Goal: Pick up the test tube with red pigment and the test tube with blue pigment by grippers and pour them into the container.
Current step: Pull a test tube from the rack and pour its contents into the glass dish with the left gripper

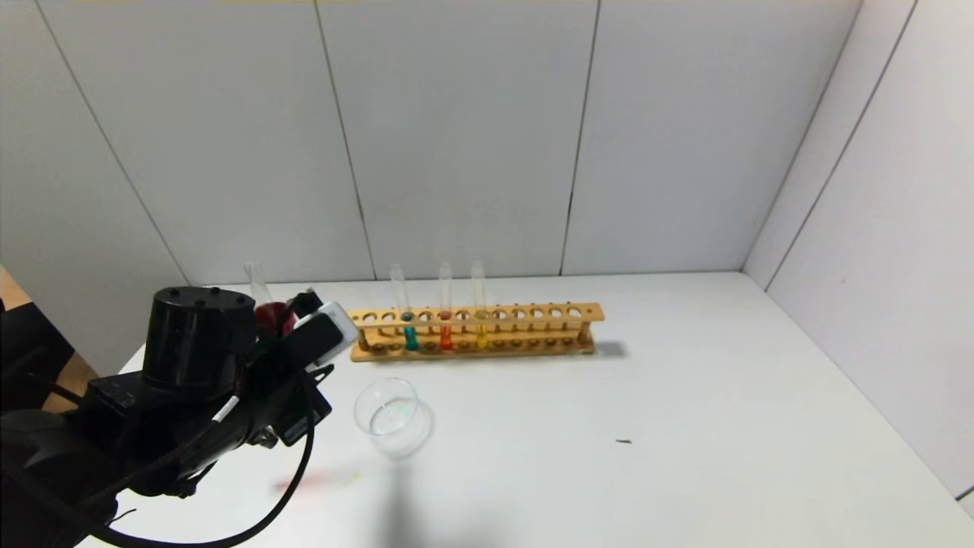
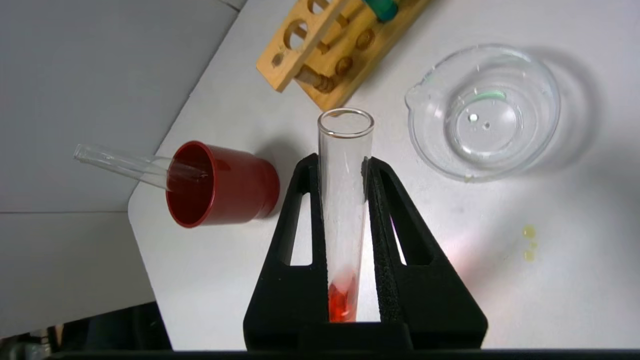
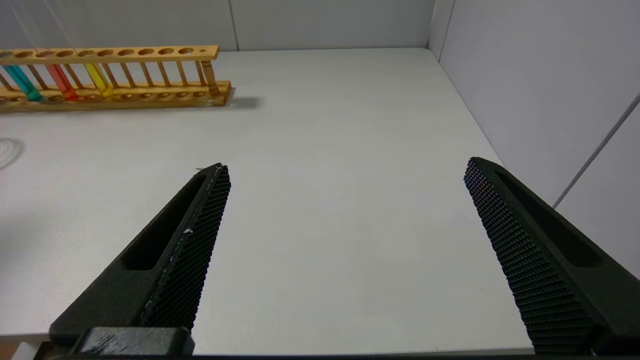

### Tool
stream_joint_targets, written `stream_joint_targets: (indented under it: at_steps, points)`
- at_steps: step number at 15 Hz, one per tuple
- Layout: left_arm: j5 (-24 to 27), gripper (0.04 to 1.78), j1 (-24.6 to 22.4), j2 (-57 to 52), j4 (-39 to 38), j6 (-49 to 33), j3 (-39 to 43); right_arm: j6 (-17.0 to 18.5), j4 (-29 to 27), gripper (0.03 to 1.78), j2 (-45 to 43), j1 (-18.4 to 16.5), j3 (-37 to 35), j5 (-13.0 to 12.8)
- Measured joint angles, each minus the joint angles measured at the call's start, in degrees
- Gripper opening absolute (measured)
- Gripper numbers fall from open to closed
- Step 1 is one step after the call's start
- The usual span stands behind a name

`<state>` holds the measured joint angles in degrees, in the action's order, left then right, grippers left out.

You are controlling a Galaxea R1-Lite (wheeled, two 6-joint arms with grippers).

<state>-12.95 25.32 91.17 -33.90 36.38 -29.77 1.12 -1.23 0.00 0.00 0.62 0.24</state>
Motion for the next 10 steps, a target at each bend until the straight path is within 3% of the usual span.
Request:
stream_joint_targets:
  at_steps: [3,10]
  points:
    - [-2.2,0.31,2.8,0.3,5.0,0.6,-1.3,0.0,0.0,1.71,0.0,0.0,0.0,0.0]
    - [-2.5,0.31,4.6,2.5,12.7,0.6,-5.3,0.0,0.0,1.71,0.0,0.0,0.0,0.0]
